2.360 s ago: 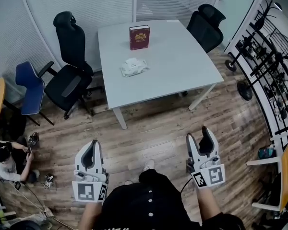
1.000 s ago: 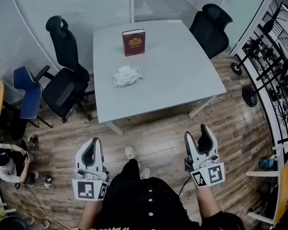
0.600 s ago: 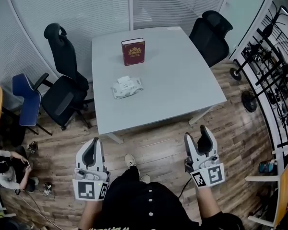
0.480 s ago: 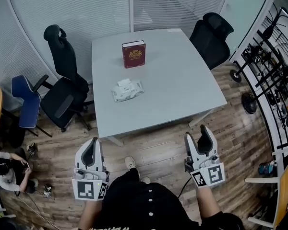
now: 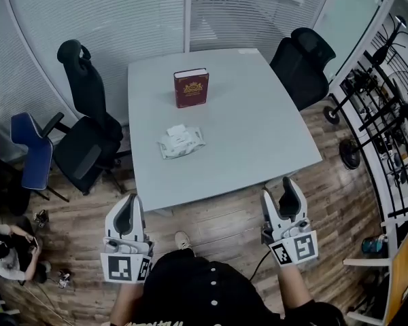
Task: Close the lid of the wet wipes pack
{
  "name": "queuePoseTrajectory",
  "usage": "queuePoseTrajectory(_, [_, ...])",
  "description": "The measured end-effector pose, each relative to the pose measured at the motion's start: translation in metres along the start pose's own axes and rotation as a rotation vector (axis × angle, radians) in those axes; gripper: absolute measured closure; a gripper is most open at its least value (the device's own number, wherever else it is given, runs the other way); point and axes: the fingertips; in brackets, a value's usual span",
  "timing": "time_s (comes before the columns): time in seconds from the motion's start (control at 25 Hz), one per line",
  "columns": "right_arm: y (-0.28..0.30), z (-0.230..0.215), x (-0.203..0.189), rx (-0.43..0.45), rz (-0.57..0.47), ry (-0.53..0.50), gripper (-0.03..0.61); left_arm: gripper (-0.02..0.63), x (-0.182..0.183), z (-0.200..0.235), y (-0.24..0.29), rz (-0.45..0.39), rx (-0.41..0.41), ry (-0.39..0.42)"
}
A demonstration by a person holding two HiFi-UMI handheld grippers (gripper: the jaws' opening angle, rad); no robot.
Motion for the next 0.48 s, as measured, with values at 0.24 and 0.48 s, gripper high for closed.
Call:
queuePoseTrajectory(0.24, [0.033,-0.001,0.0,-0.003,-0.004,-0.01,0.319,0.598,0.002,0.024,0.026,-0.018,-0.002,0.001])
queuePoseTrajectory(0.48, [0.07,0.006,0.001,0.002,-0.021,-0.024,0.319,0.598,0.006,0.051,0.047,-0.042,-0.006,0.011])
Point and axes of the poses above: the fingertips, and each gripper's own axes: y forward along the fingers, z to its left, x out of its top, and after that the axes turned 1 degree about y, right-handed
